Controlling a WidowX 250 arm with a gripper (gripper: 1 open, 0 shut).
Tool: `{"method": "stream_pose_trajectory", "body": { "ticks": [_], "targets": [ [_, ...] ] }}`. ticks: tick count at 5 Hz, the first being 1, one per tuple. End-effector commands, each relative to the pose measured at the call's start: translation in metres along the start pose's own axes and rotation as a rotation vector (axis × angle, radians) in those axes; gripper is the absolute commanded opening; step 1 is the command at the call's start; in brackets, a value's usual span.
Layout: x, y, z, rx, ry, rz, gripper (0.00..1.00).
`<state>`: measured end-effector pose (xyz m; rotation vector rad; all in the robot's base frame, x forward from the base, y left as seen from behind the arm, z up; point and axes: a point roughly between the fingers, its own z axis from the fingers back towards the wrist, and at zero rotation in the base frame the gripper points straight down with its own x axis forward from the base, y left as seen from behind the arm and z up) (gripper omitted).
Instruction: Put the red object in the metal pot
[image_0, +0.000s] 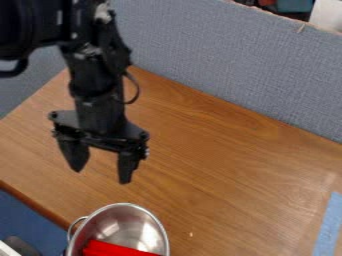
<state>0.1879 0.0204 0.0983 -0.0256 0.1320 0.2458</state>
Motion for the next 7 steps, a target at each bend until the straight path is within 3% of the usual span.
{"method": "stream_pose_trajectory", "body": {
  "ticks": [1,2,3,4,5,6,7],
  "targets": [
    [0.014,0.001,0.005,-0.011,-0.006,0.030,1.00],
    [-0.004,0.017,0.013,-0.022,0.011,0.071,1.00],
    [-0.018,0.014,0.027,-0.046,0.004,0.083,1.00],
    [-0.018,0.009,0.007,-0.069,0.022,0.123,1.00],
    [-0.013,0.007,-0.023,-0.071,0.027,0.163,1.00],
    [-0.003,0.020,-0.072,-0.036,0.028,0.020,1.00],
    [0.009,0.036,-0.098,-0.040,0.012,-0.119,1.00]
  ]
}}
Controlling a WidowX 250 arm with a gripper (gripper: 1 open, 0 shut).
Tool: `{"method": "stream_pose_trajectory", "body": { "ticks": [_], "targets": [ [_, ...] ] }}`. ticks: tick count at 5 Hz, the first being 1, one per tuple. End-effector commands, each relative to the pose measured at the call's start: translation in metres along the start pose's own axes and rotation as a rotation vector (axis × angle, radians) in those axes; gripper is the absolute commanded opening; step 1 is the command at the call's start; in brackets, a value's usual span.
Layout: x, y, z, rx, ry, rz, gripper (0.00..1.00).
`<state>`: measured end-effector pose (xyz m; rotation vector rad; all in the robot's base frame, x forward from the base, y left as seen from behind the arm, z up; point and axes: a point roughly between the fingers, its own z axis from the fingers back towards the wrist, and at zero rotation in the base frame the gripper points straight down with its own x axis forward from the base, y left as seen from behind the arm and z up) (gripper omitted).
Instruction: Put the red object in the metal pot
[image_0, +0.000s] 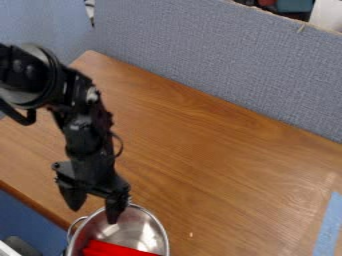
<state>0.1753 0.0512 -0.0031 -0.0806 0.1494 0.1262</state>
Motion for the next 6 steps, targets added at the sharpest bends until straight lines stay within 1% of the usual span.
{"method": "stream_pose_trajectory", "body": {
  "ticks": [1,3,4,5,6],
  "targets": [
    [0.005,-0.002,-0.005,-0.023,-0.047,0.152,1.00],
    [0.014,-0.020,-0.013,-0.096,-0.091,0.414,1.00],
    [0.030,-0.028,-0.029,-0.098,-0.090,0.422,1.00],
    [0.041,-0.031,-0.026,-0.112,-0.128,0.440,1.00],
    [0.021,-0.033,0.010,-0.118,-0.138,0.524,0.00]
  ]
}}
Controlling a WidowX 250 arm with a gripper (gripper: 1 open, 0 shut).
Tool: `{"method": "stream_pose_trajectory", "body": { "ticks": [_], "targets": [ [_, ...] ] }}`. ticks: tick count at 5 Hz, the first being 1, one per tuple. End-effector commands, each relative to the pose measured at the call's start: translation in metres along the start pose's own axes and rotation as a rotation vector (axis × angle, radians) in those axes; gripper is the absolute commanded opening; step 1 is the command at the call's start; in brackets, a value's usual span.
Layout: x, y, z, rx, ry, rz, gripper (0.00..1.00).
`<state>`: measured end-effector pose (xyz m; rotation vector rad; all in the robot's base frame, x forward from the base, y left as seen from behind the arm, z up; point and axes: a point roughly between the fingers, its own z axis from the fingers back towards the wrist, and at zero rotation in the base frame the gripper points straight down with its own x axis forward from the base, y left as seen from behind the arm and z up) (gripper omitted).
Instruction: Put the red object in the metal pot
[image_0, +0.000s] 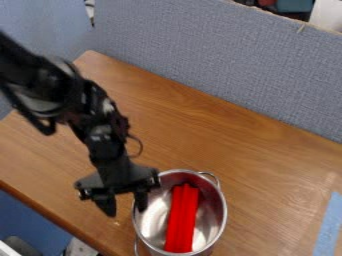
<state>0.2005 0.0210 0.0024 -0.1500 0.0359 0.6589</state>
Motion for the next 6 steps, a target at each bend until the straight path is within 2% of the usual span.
{"method": "stream_pose_trajectory", "body": {
  "ticks": [1,2,3,4,5,6],
  "targets": [
    [-0.016,0.006,0.053,-0.015,-0.042,0.086,1.00],
    [-0.021,-0.011,0.089,-0.018,-0.076,0.124,1.00],
    [-0.027,-0.033,0.096,-0.013,-0.081,0.061,1.00],
    [-0.031,-0.041,0.096,0.006,-0.089,0.062,1.00],
    [-0.030,-0.040,0.095,-0.006,-0.076,0.118,1.00],
    [-0.030,-0.036,0.099,-0.004,-0.080,0.239,1.00]
  ]
}}
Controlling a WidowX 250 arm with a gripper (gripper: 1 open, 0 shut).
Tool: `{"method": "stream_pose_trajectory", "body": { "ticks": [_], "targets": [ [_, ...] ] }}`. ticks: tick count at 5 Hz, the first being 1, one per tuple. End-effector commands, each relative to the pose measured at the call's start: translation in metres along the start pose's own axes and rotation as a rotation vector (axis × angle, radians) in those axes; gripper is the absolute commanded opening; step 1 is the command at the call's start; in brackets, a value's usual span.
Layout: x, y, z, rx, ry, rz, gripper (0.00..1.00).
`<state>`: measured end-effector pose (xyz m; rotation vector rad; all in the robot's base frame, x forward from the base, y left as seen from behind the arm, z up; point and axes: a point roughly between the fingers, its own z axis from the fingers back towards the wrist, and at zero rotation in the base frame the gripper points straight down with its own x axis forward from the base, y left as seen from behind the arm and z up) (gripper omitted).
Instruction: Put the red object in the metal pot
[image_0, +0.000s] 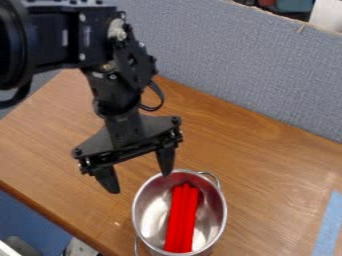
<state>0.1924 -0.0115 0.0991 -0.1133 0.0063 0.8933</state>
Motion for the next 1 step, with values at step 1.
{"method": "stream_pose_trajectory", "body": {
  "ticks": [1],
  "targets": [
    [0.0077,-0.0149,-0.0124,0.002,0.013,-0.238,1.00]
  ]
}}
